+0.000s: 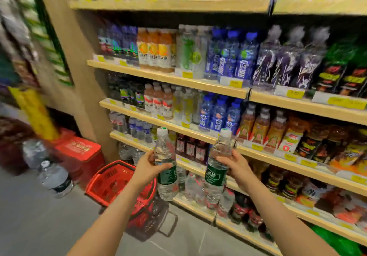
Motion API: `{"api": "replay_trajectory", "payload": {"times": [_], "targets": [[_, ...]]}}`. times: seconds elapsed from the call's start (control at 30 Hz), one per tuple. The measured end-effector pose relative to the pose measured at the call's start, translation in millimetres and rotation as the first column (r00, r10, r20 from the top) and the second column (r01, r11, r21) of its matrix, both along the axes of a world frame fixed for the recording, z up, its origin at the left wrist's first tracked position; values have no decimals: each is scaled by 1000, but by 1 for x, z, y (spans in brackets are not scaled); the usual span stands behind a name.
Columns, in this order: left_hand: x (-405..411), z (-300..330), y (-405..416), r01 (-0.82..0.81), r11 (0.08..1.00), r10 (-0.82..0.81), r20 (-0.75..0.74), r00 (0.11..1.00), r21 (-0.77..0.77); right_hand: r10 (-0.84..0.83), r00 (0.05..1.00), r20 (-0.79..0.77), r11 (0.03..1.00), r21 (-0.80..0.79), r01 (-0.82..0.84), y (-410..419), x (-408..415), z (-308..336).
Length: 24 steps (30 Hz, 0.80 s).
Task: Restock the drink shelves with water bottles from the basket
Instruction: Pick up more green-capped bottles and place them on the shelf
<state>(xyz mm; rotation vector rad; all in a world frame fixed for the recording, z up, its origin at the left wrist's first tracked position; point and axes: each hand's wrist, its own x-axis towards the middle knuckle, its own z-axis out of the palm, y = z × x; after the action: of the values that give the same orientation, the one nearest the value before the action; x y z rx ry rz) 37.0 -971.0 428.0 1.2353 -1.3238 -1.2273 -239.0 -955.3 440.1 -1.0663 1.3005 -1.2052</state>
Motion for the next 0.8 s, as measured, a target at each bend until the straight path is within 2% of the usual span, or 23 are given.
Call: {"api": "replay_trajectory", "payload": {"times": [0.3, 0.53, 0.8], "targets": [[196, 23, -80, -81, 994, 93, 175, 980, -74, 77, 996, 44, 993, -88, -73, -85, 172, 36], [316, 35, -131, -130, 980, 156, 177, 972, -149, 125, 991, -36, 983, -131, -129, -158, 293, 54], [410, 27, -215, -189, 963, 217, 135, 967, -193, 207, 960, -188, 963, -133, -234, -259, 386, 49]]}}
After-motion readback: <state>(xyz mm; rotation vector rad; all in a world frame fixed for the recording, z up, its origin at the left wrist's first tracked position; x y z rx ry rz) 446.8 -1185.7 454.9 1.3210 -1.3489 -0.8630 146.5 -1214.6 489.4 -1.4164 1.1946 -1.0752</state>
